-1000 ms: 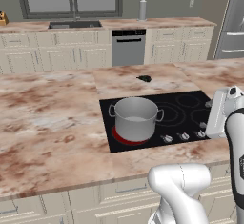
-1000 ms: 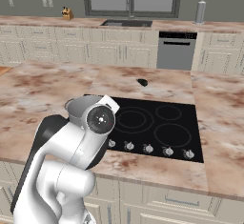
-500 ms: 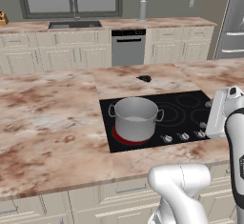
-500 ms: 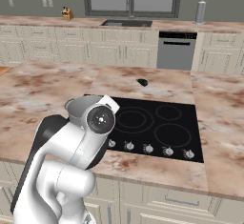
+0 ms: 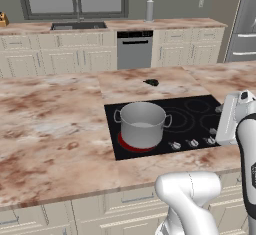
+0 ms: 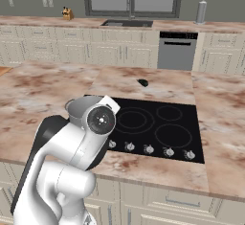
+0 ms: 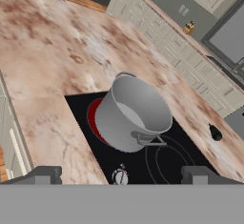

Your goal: Turn on the burner for the pot on the stove. Wait thirty seconds for the pot to heat up. Then add the eggplant to the pot.

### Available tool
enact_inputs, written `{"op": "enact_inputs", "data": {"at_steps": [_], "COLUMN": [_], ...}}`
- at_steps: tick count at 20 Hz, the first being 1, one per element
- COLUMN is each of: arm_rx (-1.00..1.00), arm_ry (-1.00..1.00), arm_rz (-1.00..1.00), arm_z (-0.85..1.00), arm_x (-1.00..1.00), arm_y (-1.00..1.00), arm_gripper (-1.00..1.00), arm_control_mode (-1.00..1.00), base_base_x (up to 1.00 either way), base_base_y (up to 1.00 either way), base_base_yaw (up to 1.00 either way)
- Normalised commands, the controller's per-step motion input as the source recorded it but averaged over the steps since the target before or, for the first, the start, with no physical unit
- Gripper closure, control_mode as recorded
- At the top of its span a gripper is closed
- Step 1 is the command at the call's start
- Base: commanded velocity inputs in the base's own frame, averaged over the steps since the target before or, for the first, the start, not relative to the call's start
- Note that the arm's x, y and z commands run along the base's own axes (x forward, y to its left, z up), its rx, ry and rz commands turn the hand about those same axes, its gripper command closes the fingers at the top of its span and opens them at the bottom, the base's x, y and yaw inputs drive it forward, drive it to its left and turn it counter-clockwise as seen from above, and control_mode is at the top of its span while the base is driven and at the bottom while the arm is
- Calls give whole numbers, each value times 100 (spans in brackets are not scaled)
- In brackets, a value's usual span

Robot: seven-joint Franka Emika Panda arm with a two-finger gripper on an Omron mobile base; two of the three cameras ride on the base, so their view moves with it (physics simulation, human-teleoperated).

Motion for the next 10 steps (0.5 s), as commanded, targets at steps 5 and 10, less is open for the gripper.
{"op": "enact_inputs", "data": {"at_steps": [5, 10], "arm_rx": [0, 0], "arm_ry": [0, 0], "arm_rz": [0, 0], "arm_z": [0, 0], "arm_x": [0, 0], "arm_y": [0, 0], "arm_gripper": [-100, -100], "arm_control_mode": [-100, -100], "base_base_x": [0, 0], "base_base_y": [0, 0], "base_base_yaw": [0, 0]}}
